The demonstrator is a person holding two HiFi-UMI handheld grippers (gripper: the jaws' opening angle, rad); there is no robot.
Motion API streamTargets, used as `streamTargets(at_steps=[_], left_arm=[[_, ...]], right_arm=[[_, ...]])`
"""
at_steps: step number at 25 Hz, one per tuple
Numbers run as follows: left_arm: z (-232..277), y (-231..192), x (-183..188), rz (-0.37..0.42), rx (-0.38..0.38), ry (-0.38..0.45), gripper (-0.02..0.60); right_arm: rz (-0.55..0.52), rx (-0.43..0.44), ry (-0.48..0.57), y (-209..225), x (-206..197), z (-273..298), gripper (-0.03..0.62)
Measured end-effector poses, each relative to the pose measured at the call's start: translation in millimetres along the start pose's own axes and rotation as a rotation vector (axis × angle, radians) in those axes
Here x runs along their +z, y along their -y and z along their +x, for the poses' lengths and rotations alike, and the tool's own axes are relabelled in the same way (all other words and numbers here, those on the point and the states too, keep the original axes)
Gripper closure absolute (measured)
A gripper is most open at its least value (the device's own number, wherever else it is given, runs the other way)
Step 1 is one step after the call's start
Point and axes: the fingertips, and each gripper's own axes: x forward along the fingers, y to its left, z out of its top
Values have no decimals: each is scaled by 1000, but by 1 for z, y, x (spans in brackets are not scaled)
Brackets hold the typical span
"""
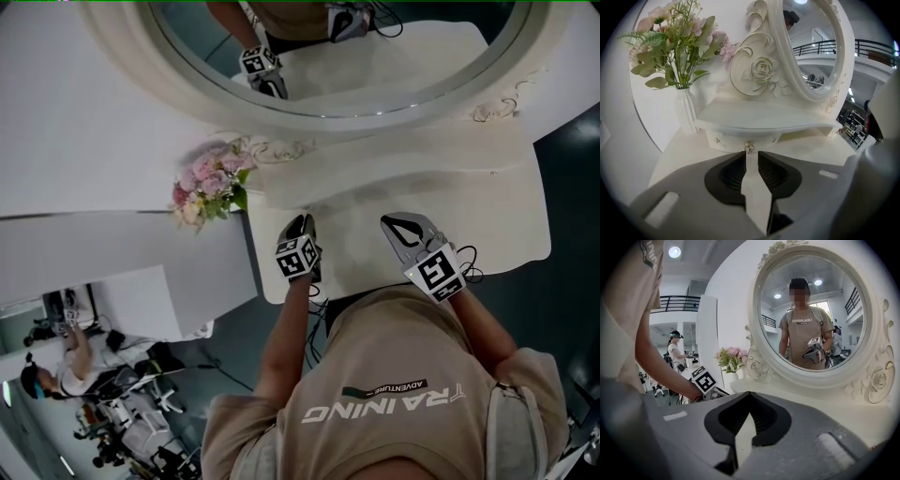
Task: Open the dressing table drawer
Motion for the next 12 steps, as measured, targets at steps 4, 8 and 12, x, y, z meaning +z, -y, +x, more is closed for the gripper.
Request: streamTargets(at_steps=[4, 8, 12], left_arm=[[11, -5, -2, -30, 20, -17, 452], [22, -6, 0, -32, 25, -27, 446], [30, -4, 5, -36, 37, -29, 439]], right_arm=[[-3, 20, -16, 3, -6, -1, 592], [14, 25, -25, 10, -12, -1, 592], [30, 24, -30, 20, -13, 1, 592]])
